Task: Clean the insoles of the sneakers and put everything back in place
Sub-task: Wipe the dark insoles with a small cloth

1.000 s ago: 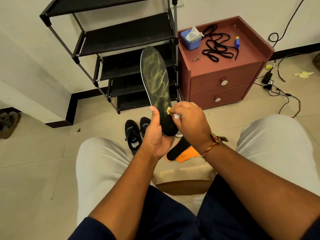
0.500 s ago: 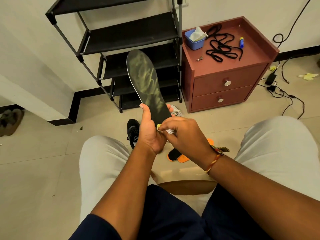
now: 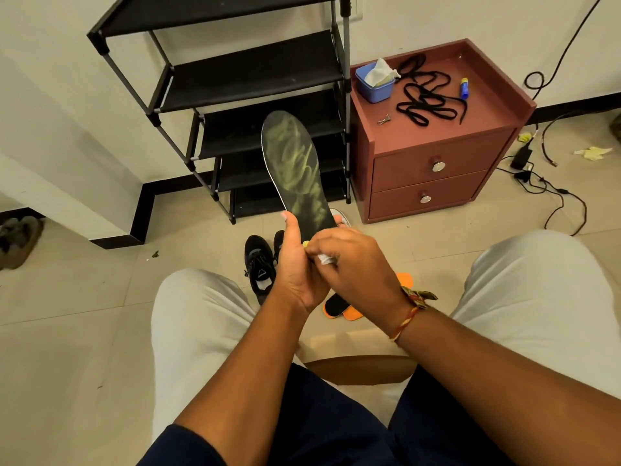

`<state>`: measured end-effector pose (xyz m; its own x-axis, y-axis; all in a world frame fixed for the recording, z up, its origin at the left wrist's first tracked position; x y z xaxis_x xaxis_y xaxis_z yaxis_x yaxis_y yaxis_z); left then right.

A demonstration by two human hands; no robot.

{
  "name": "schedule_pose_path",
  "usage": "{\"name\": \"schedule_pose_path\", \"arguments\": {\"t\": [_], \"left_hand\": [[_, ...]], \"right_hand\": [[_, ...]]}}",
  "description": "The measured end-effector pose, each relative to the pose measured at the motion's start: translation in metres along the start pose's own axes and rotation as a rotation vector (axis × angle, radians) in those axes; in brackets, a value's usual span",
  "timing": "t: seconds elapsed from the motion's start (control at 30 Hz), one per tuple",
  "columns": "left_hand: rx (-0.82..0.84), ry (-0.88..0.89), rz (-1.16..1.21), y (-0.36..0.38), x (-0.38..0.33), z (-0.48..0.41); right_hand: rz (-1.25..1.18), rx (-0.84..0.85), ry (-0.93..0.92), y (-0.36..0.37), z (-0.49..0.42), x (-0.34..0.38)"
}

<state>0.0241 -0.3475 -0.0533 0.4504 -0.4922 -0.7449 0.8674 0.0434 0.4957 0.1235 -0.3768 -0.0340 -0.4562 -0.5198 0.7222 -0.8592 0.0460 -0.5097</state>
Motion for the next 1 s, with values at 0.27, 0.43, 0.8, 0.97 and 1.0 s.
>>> {"name": "schedule_pose_path", "arguments": {"t": [0.27, 0.43, 0.8, 0.97, 1.0], "left_hand": [[0.058, -0.022, 0.014, 0.009, 0.013, 0.006], [0.036, -0.046, 0.012, 0.005, 0.008, 0.001], [0.059, -0.007, -0.036, 0.009, 0.010, 0.004], [0.095, 0.000, -0.028, 0.011, 0.010, 0.005], [0.105, -0.001, -0.026, 0.011, 0.009, 0.005]], "right_hand": [[0.193, -0.142, 0.126, -0.026, -0.022, -0.032], [0.065, -0.110, 0.078, -0.016, -0.013, -0.020], [0.156, -0.218, 0.120, -0.027, -0.021, -0.033], [0.077, -0.266, 0.180, -0.030, -0.022, -0.040], [0.050, -0.274, 0.196, -0.030, -0.021, -0.041]]}}
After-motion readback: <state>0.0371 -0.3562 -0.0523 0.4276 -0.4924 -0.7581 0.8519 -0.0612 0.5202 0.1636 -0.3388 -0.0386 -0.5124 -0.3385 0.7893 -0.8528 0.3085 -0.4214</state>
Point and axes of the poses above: each hand's wrist, its own z-axis away from the middle knuckle, its own y-axis out of the palm, x = y × z, the point moved 1 cm from there along -z, towards the middle knuckle, and after that the axes turned 11 degrees about -z, right-handed, at the moved point
